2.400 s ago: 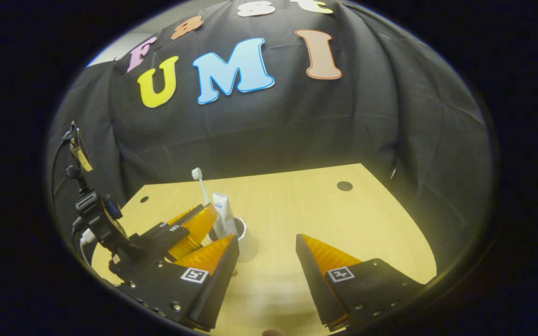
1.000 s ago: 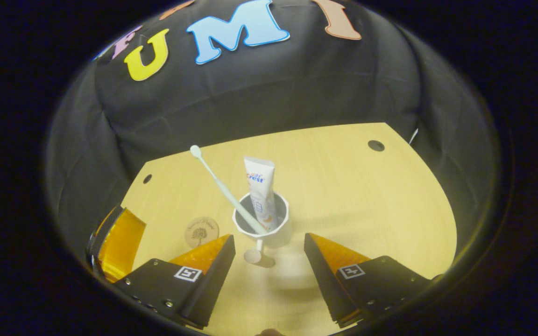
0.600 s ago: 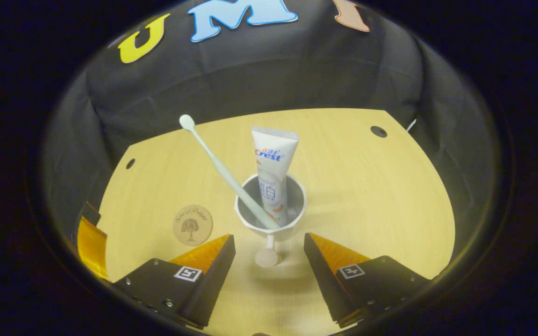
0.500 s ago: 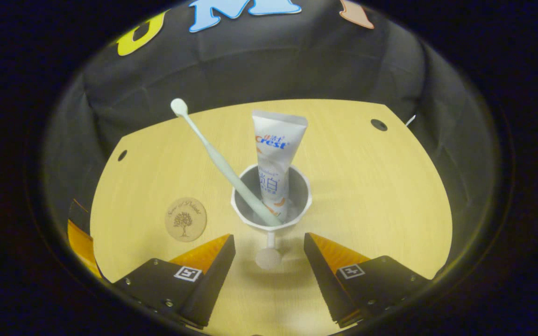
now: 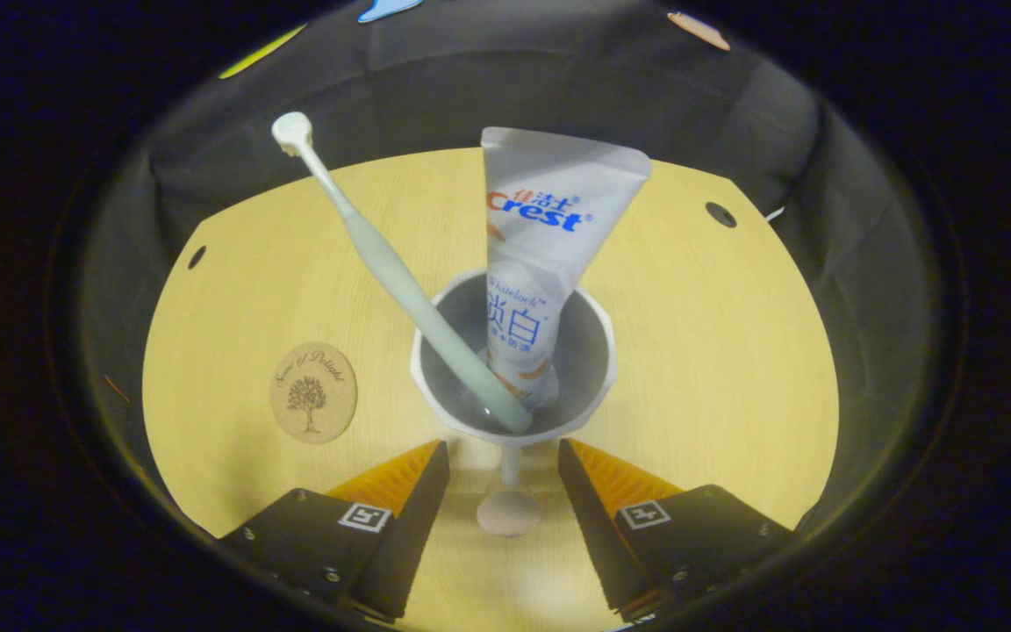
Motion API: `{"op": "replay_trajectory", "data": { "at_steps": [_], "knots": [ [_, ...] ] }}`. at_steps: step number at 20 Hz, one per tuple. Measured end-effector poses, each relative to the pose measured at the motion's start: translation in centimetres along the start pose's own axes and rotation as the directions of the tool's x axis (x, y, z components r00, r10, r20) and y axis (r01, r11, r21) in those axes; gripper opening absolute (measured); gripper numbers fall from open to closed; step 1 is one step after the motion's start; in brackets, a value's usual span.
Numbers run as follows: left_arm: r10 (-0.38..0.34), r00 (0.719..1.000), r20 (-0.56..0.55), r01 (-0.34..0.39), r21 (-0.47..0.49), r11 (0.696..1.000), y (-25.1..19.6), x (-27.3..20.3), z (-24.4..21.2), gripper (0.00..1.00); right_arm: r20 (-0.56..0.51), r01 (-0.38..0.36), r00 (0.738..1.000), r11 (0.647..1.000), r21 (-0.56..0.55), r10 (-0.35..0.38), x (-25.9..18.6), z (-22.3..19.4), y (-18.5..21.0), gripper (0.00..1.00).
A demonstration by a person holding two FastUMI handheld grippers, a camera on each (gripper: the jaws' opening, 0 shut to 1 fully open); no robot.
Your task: Put the toothbrush and toothpaste on the desktop into the cup, then pick up the cup and place it on the coaster on the desktop.
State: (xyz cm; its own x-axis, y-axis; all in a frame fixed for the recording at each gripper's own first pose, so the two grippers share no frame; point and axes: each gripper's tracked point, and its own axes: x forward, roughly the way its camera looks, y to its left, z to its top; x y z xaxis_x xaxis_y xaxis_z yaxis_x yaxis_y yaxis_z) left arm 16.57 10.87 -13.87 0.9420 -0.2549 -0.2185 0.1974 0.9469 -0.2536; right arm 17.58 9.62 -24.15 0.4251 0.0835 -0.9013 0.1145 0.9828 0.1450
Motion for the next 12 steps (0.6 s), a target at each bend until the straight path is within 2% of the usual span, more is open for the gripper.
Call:
{"op": "replay_trajectory", "data": {
  "at_steps": [3,4,5,6,7,8,9,10,12],
  "knots": [
    [0.004,1.0,-0.015,-0.004,-0.008,1.0,0.5,0.0,-0.4,0.99,-0.01,0.008,1.0,1.0,0.012,-0.008,0.7,0.0,-0.3,0.76],
    [0.012,1.0,-0.017,-0.012,-0.007,1.0,0.8,0.0,-0.5,0.96,-0.013,0.01,1.0,1.0,0.013,-0.01,0.7,0.0,-0.4,0.7],
    [0.014,1.0,-0.019,-0.014,-0.008,1.0,1.0,-0.1,-0.6,0.99,-0.015,0.001,1.0,1.0,0.01,-0.001,1.0,-0.1,-0.3,0.67],
    [0.018,1.0,-0.022,-0.018,-0.008,1.0,1.2,-0.2,-0.7,0.96,-0.016,0.016,1.0,1.0,0.006,-0.015,1.0,-0.2,-0.6,0.67],
    [0.019,0.999,-0.025,-0.02,-0.007,1.0,1.2,-0.2,-0.7,0.96,-0.02,0.012,1.0,1.0,0.003,-0.012,1.2,-0.3,-0.6,0.62],
    [0.022,0.999,-0.027,-0.022,-0.007,1.0,1.3,-0.3,-0.8,0.96,-0.029,0.009,1.0,1.0,0.001,-0.009,1.2,-0.5,-0.5,0.48],
    [0.025,0.999,-0.027,-0.025,-0.006,1.0,1.5,-0.3,-0.8,0.96,-0.029,0.007,1.0,1.0,-0.001,-0.007,1.5,-0.4,-0.5,0.45],
    [0.028,0.999,-0.028,-0.028,-0.004,1.0,1.6,-0.4,-0.8,0.96,-0.025,0.016,1.0,1.0,0.001,-0.016,0.9,-0.5,-0.5,0.36],
    [0.031,0.999,-0.03,-0.031,-0.005,1.0,1.7,-0.4,-0.8,0.96,-0.026,0.01,1.0,1.0,-0.004,-0.01,1.2,-0.4,-0.5,0.31]
  ]
}}
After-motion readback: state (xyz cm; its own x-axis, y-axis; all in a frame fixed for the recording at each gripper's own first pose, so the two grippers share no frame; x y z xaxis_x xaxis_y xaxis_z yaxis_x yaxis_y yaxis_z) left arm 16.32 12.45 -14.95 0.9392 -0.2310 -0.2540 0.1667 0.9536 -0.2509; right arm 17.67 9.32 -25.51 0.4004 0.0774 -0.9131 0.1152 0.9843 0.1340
